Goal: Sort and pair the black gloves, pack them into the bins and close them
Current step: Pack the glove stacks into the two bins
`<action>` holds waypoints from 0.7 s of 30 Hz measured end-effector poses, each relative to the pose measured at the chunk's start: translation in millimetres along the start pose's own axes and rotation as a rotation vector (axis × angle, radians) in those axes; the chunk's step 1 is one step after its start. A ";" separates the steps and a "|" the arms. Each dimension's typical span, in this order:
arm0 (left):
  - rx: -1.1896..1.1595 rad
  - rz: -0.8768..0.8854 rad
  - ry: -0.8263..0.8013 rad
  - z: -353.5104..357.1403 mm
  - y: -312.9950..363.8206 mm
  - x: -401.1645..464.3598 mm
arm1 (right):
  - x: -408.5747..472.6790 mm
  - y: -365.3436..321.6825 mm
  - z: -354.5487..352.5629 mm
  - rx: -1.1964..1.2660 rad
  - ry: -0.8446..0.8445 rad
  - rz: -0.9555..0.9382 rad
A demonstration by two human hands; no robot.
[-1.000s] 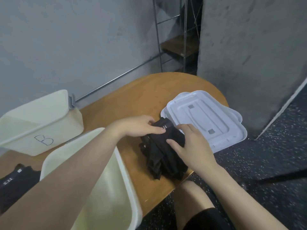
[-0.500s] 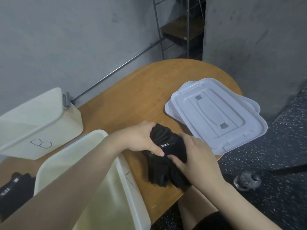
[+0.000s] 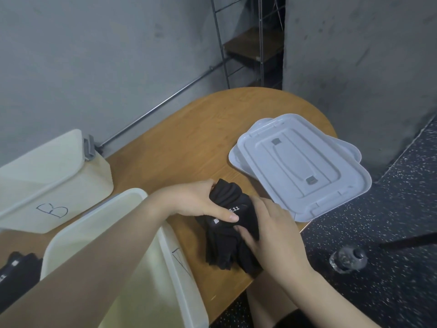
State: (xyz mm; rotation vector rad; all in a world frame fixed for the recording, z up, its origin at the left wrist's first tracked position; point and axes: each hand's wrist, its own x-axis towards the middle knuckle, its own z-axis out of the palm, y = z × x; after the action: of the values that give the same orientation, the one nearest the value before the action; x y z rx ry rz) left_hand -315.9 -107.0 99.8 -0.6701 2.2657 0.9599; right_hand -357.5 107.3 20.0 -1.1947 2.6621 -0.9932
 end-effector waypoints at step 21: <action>-0.105 0.084 -0.146 5.1 12.8 -6.0 | -19.5 1.8 4.7 -0.006 0.133 -0.009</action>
State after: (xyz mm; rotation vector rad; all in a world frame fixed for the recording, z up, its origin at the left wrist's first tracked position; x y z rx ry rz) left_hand -318.3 -93.9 106.9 -0.5335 2.1410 1.1367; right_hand -343.7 119.1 11.4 -1.1827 2.7638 -1.1036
